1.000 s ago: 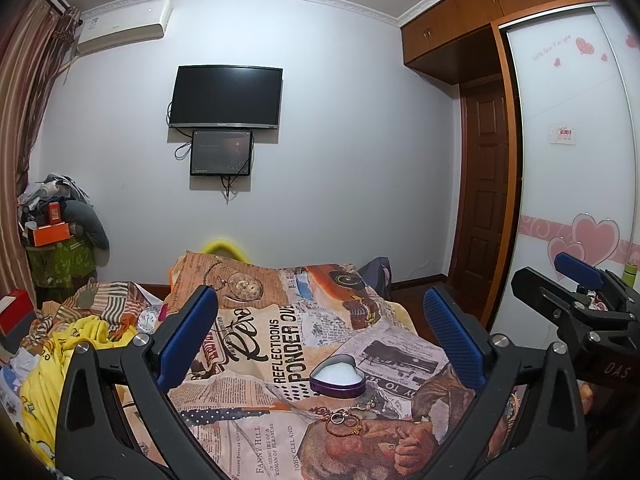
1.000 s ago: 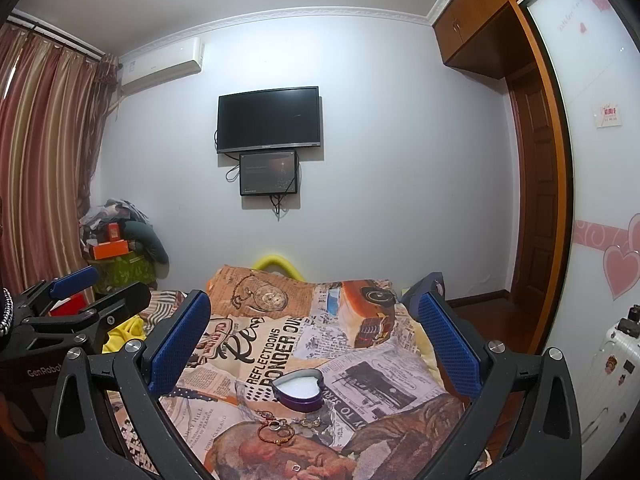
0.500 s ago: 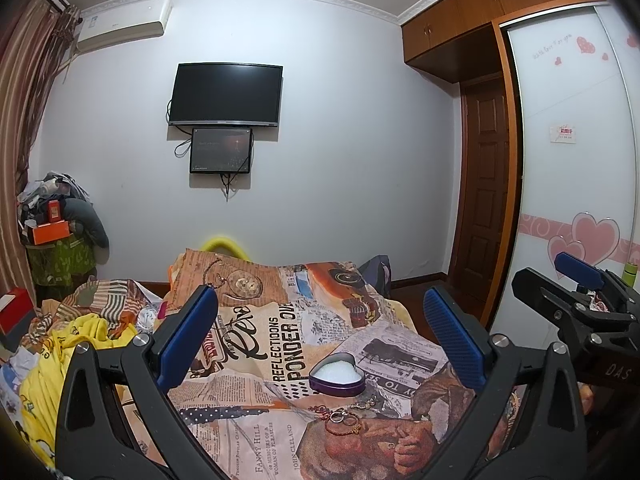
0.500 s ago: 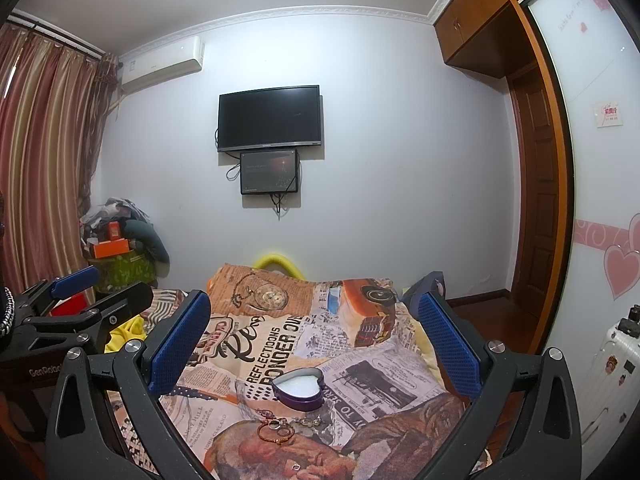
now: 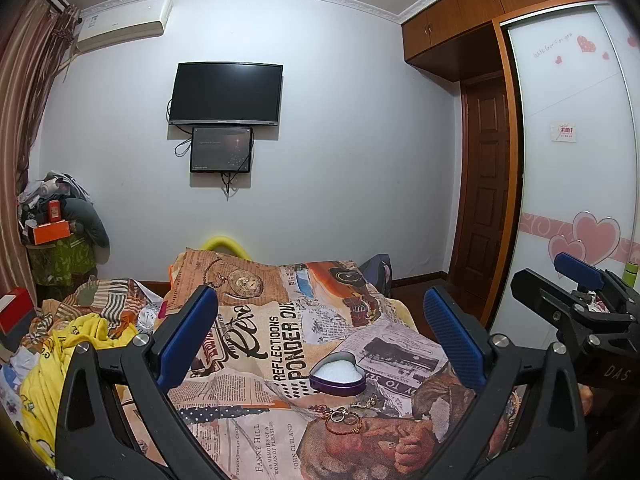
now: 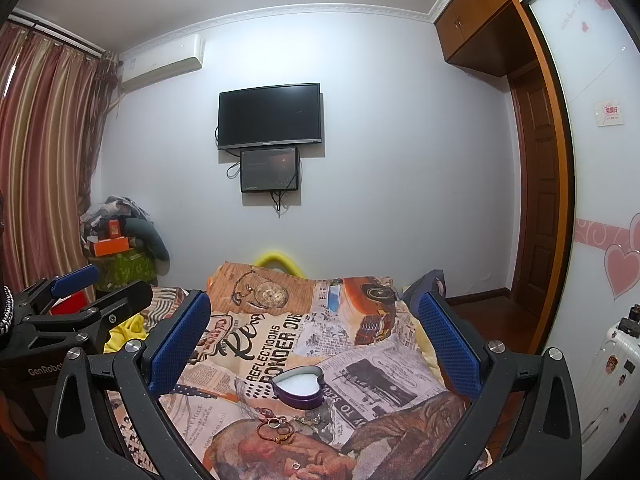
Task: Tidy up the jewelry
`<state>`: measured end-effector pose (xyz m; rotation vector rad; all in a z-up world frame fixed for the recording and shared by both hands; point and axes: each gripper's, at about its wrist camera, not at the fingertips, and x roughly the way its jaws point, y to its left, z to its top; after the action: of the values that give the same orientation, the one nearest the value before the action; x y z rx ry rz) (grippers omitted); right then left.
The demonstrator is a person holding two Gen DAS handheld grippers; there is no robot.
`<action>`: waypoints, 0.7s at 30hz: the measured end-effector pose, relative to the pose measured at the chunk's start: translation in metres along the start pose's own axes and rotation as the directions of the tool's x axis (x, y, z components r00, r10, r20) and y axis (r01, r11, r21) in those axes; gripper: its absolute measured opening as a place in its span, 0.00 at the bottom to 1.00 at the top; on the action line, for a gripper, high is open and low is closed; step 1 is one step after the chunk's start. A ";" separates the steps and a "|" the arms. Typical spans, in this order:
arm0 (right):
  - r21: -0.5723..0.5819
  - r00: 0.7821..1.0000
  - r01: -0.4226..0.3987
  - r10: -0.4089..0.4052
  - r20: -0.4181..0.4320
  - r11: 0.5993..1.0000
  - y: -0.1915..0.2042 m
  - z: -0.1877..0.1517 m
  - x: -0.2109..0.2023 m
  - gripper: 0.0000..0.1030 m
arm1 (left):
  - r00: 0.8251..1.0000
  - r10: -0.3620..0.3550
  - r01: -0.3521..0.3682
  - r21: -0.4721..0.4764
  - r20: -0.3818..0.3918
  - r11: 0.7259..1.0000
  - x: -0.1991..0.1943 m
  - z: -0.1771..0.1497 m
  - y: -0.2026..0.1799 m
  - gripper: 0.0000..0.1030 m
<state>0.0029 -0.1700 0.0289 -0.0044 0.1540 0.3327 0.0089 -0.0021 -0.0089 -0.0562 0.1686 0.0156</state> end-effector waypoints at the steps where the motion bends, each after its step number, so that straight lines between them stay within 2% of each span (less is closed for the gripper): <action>1: 0.000 1.000 0.000 0.000 0.000 1.000 0.000 0.000 0.000 1.00 | 1.000 0.000 0.000 0.000 0.000 1.000 0.000 0.000 0.000 1.00; 21: -0.004 1.000 0.004 -0.004 -0.010 1.000 0.000 -0.007 0.003 1.00 | 1.000 0.001 -0.001 -0.002 -0.007 1.000 0.001 -0.002 0.001 1.00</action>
<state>0.0041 -0.1691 0.0214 -0.0099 0.1635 0.3289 0.0099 -0.0011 -0.0114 -0.0579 0.1753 0.0170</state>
